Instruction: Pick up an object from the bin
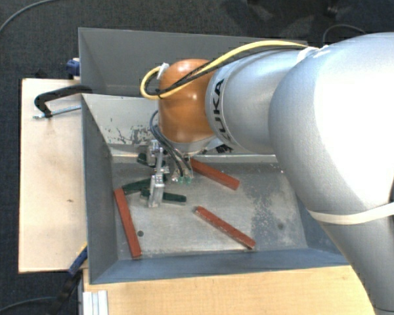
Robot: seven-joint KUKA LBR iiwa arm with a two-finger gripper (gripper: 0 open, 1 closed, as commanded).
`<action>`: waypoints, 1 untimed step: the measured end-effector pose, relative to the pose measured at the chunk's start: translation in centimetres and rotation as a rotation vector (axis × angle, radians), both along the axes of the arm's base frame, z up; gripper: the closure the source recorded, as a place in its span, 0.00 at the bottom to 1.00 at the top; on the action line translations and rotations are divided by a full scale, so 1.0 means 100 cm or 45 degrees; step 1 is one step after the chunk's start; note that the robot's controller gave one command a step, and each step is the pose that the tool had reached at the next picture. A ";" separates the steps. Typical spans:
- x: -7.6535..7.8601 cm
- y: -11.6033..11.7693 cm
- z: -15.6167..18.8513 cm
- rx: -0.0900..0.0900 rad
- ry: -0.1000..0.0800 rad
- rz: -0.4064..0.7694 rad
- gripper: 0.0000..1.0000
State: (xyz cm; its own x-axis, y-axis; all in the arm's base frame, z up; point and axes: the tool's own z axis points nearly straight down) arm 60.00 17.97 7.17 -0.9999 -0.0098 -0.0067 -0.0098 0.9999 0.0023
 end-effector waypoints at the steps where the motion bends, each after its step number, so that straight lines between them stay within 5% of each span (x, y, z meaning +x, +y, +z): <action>1: -0.001 -0.022 0.000 0.002 0.004 -0.229 0.00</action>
Offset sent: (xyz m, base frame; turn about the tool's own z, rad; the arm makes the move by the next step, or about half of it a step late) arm -0.0026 -0.0239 -0.0017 0.1811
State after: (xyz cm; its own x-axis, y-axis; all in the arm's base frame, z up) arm 59.89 15.73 7.21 -0.9856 0.1693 -0.0031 0.1693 0.9856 0.0032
